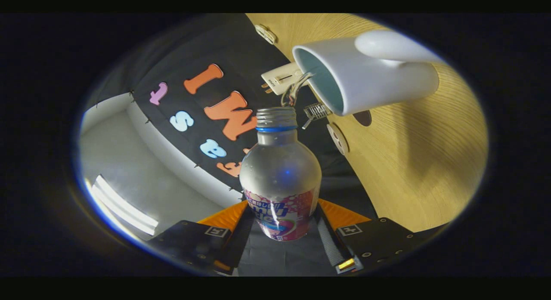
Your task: Take the bottle from table, then pour the juice into the cup, finally place the bottle on the coaster
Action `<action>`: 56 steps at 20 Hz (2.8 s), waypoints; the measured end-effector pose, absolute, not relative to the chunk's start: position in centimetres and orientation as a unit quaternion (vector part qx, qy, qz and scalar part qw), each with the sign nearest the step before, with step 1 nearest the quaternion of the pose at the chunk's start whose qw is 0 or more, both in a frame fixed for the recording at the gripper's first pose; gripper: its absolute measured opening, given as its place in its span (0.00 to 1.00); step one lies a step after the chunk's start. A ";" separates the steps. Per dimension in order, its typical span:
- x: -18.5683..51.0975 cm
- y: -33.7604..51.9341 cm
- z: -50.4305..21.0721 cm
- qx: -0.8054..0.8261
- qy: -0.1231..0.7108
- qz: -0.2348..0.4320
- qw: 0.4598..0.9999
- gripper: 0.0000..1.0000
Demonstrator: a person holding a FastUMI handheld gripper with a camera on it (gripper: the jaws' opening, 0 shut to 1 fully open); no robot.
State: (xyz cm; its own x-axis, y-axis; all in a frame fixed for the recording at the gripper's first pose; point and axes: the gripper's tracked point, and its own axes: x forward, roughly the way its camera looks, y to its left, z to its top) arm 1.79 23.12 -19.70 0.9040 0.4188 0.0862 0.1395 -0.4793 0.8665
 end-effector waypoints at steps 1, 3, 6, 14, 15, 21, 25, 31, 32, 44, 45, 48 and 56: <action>1.8 23.1 -19.6 0.849 0.164 0.146 0.480 0.76; 1.8 23.0 -19.3 0.850 0.164 0.149 0.478 0.76; 1.9 23.0 -19.0 0.853 0.164 0.150 0.472 0.76; 1.8 22.1 -18.5 0.866 0.148 0.149 0.453 0.76; 1.9 22.0 -18.4 0.868 0.147 0.149 0.450 0.76; 1.8 21.6 -17.6 0.877 0.138 0.154 0.435 0.76; 1.9 21.1 -17.3 0.881 0.134 0.155 0.426 0.77; 1.7 20.3 -16.5 0.886 0.123 0.160 0.416 0.76; 1.7 20.1 -16.4 0.888 0.121 0.161 0.413 0.76; 1.9 19.1 -15.7 0.901 0.107 0.171 0.384 0.76; 1.9 19.1 -15.7 0.902 0.108 0.172 0.382 0.76; 1.8 19.1 -16.0 0.903 0.109 0.170 0.380 0.76; 2.3 21.0 -19.2 0.870 0.158 0.138 0.446 0.76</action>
State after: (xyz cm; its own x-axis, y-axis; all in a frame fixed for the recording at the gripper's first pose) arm 2.34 21.02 -19.16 0.9119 0.3981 0.0994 0.1522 -0.5531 0.8191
